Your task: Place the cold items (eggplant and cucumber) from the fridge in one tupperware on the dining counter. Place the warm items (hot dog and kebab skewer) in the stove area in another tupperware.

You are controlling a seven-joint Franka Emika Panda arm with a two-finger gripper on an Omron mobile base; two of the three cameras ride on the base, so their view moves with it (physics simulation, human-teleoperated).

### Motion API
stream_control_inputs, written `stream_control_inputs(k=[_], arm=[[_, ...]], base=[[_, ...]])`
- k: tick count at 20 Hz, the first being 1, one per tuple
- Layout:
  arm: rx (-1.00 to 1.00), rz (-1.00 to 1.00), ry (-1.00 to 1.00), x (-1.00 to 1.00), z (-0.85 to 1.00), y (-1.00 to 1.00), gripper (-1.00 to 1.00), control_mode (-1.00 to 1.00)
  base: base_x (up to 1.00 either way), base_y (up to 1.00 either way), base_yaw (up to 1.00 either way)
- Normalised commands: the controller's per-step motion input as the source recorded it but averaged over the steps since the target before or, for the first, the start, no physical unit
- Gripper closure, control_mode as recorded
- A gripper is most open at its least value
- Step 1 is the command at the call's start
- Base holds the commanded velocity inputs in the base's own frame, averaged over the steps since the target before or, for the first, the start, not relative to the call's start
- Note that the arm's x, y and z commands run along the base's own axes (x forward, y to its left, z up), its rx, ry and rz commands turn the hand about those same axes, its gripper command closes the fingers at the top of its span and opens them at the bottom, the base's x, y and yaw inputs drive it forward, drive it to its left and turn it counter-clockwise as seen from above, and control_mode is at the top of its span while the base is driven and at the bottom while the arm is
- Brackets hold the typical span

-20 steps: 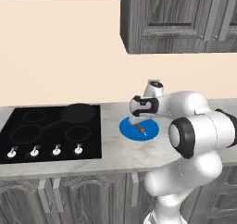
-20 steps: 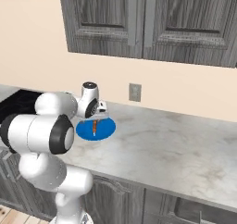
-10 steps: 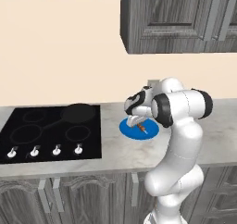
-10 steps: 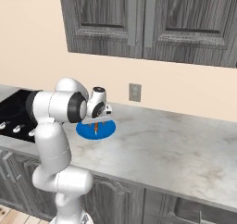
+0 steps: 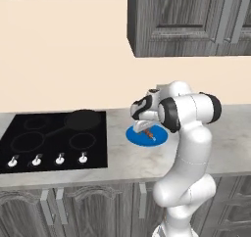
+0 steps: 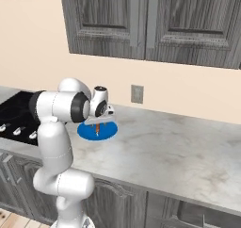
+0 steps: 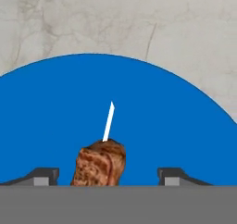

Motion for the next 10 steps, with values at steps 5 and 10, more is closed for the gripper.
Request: stream_control_inputs(k=[5,10], arm=[[0.04,-0.14,0.03,-0.89,-0.41,0.00,1.00,-1.00],[0.03,-0.12,0.00,-1.00,-0.36,0.00,1.00,-1.00]], base=[[0.00,0.00,0.00],[0.00,0.00,0.00]])
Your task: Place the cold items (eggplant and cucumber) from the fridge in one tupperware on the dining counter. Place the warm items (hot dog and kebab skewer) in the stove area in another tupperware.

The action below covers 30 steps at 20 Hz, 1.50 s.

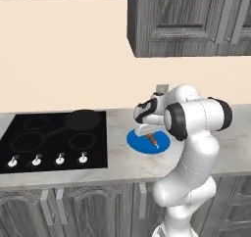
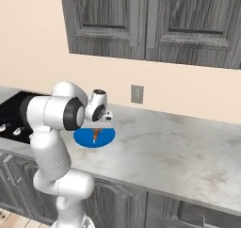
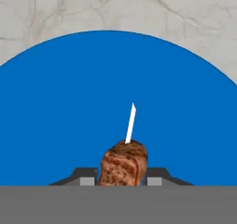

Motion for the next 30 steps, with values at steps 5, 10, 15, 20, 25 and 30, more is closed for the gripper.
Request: stream_control_inputs(k=[5,10,15,20,25,30], arm=[[0.03,0.02,-0.04,-0.97,0.72,-0.01,1.00,-1.00],[-0.04,0.20,0.00,-0.97,1.00,-0.02,1.00,-1.00],[-0.23,0.47,-0.11,-1.00,0.97,-0.19,1.00,-1.00],[-0.11,0.61,-0.25,-0.96,0.76,-0.49,1.00,-1.00],[-0.02,0.69,-0.16,-0.74,0.61,-0.26,1.00,-1.00],[-0.25,0.68,0.00,-0.67,0.36,0.31,1.00,-1.00]], base=[[0.00,0.00,0.00],[0.00,0.00,0.00],[0.00,0.00,0.00],[0.00,0.00,0.00],[0.00,0.00,0.00],[0.00,0.00,0.00]])
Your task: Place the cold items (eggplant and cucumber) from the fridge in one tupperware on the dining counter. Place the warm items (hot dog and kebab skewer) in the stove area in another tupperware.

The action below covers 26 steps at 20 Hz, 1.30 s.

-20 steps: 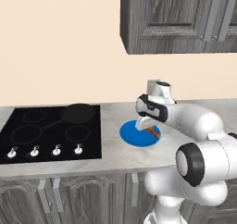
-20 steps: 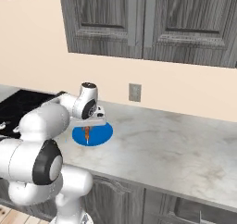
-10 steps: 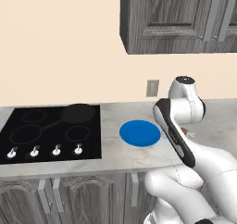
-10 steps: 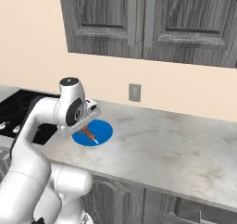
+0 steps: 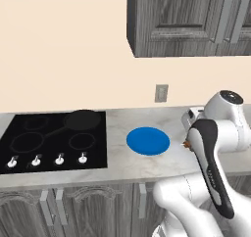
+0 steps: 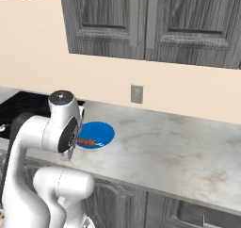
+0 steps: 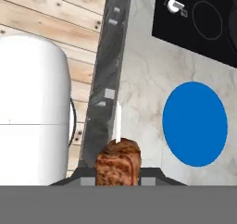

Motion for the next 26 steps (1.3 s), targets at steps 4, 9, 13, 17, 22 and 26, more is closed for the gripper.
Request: stream_control_inputs(k=[4,9,13,17,22,26], arm=[[-0.18,0.47,-0.11,-0.54,0.07,0.01,1.00,-1.00],[-0.01,0.07,-0.17,-0.30,-0.04,-0.08,1.00,-1.00],[-0.09,0.00,-0.02,0.00,-0.04,0.24,1.00,-1.00],[-0.14,0.00,0.00,0.00,-0.06,0.35,1.00,-1.00],[0.00,0.00,0.00,0.00,0.00,0.00,1.00,1.00],[0.00,0.00,0.00,0.00,0.00,0.00,1.00,1.00]], base=[[0.00,0.00,0.00],[0.00,0.00,0.00],[0.00,0.00,0.00],[0.00,0.00,0.00],[-0.41,0.02,0.00],[-0.84,-0.26,-0.01]])
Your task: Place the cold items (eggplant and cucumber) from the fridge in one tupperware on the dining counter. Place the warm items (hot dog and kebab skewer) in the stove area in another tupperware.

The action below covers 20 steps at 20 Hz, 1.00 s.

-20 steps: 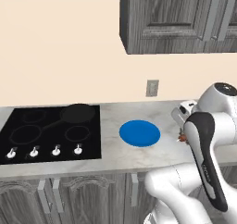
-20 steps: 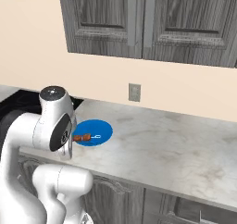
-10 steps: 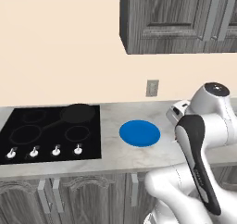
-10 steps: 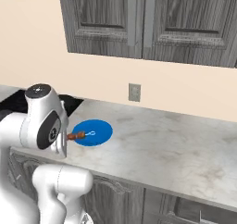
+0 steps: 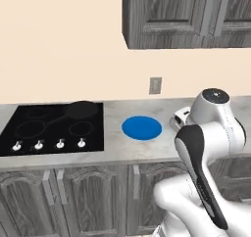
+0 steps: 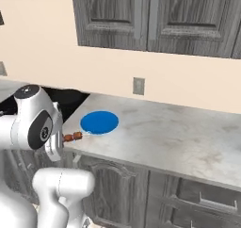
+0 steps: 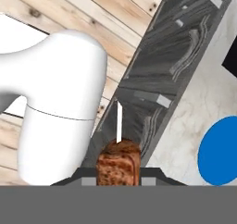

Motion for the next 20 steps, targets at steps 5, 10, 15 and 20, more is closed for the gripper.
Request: stream_control_inputs(k=[5,10,15,20], arm=[[0.00,0.00,0.00,0.00,0.00,0.00,1.00,1.00],[0.00,0.00,0.00,0.00,0.00,0.00,1.00,1.00],[0.00,0.00,0.00,0.00,0.00,0.00,1.00,1.00],[0.00,0.00,0.00,0.00,0.00,0.00,1.00,1.00]], base=[[-0.69,-0.47,0.00],[-0.32,-0.91,0.00],[-0.34,-1.00,-0.02],[-0.49,-0.98,-0.09]])
